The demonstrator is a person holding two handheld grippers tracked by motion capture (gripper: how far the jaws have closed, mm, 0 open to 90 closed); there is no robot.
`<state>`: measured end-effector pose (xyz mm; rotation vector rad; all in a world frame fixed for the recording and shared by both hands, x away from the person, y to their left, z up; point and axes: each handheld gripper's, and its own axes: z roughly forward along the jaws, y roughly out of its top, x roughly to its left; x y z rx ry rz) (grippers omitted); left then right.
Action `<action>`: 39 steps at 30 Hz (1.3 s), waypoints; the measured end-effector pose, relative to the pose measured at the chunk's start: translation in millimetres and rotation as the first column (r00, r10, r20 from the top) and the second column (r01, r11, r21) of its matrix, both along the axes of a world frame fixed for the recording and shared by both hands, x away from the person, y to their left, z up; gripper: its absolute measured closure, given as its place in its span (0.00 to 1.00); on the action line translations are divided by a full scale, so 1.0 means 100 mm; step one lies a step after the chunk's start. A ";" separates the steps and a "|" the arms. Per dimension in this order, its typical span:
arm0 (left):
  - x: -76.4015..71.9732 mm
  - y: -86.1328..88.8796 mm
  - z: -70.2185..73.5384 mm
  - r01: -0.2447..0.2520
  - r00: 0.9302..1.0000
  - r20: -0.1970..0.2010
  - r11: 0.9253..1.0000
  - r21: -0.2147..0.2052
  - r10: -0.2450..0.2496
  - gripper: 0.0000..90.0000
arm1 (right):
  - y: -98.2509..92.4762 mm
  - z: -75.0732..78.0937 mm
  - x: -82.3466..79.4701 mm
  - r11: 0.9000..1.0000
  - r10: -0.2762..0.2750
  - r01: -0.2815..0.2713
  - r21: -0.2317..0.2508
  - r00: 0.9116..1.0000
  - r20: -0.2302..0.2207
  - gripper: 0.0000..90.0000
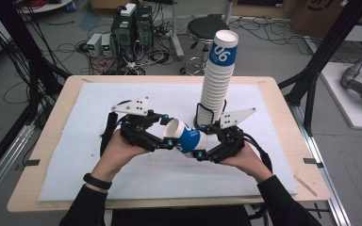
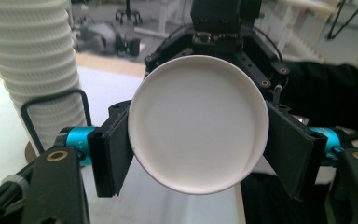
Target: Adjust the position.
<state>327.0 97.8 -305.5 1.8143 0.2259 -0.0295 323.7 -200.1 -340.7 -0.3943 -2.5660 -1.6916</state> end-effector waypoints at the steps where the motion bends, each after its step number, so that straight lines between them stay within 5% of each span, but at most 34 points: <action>1: 0.01 0.01 0.00 -0.002 1.000 0.000 1.000 -0.016 0.002 0.33 | -0.01 0.01 0.00 1.000 -0.006 0.006 0.025 1.000 0.002 0.19; 8: 0.03 0.04 -0.06 -0.011 1.000 -0.023 0.987 -0.162 0.007 0.33 | -0.03 0.04 -0.02 0.993 -0.033 0.032 0.109 0.999 0.000 0.18; 18: 0.03 0.03 -0.08 -0.020 1.000 0.000 0.984 -0.180 0.020 0.33 | -0.02 0.00 0.00 0.988 -0.059 0.065 0.140 0.997 -0.047 0.15; 26: 0.03 0.01 -0.09 -0.005 1.000 -0.004 0.983 -0.182 0.004 0.33 | 0.00 0.00 0.00 0.992 -0.036 0.039 0.123 0.999 -0.025 0.19; 34: 0.01 -0.02 -0.06 -0.005 1.000 -0.027 0.999 -0.054 0.004 0.27 | -0.03 0.02 0.01 0.998 -0.017 0.016 0.056 1.000 0.006 0.22; 39: -0.02 -0.04 -0.01 -0.012 1.000 -0.016 0.998 0.060 0.013 0.24 | -0.04 0.03 0.02 1.000 -0.002 0.002 -0.006 1.000 0.011 0.22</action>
